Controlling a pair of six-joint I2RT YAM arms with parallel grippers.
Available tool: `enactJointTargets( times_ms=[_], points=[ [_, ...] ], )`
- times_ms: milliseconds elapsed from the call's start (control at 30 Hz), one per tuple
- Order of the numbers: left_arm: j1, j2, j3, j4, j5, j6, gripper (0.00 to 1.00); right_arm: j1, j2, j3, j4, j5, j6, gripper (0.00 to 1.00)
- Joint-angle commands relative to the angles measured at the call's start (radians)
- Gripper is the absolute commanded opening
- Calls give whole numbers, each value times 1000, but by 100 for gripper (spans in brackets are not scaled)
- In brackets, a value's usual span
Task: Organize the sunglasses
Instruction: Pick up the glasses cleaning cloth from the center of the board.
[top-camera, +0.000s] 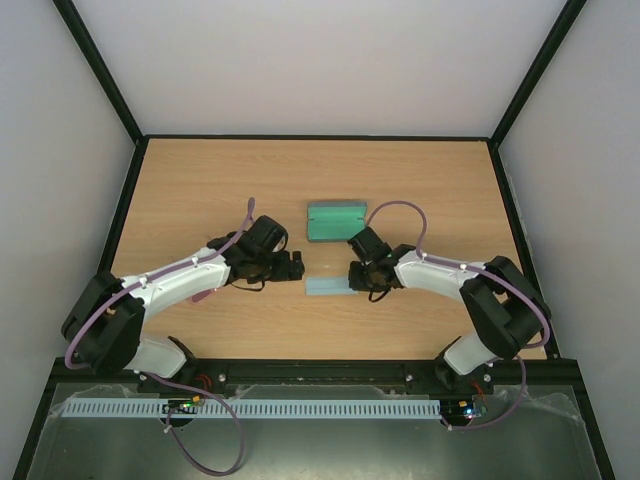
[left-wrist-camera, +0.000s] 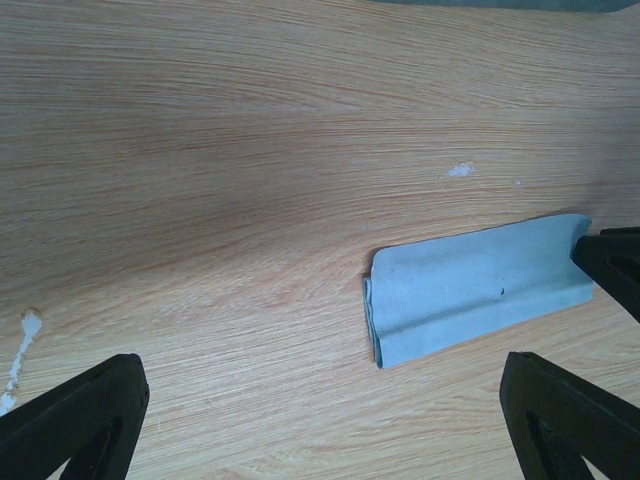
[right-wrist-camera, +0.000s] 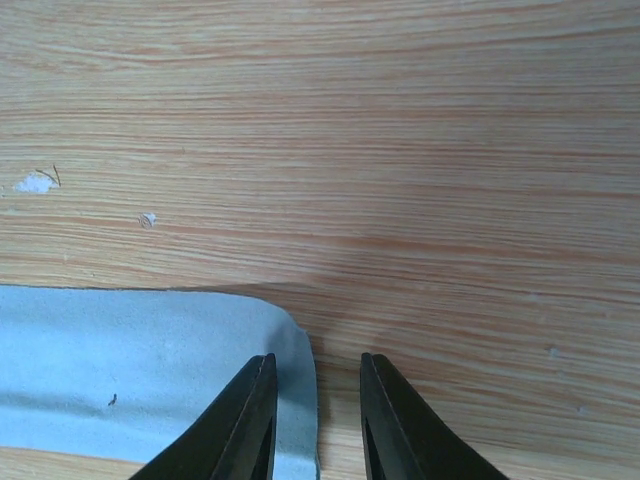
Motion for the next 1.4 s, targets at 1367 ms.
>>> enactJointTargets(
  times_ms=[1367],
  points=[
    [-107, 110, -23, 84, 2, -60, 95, 64, -49, -84, 99, -28, 127, 1]
  ],
)
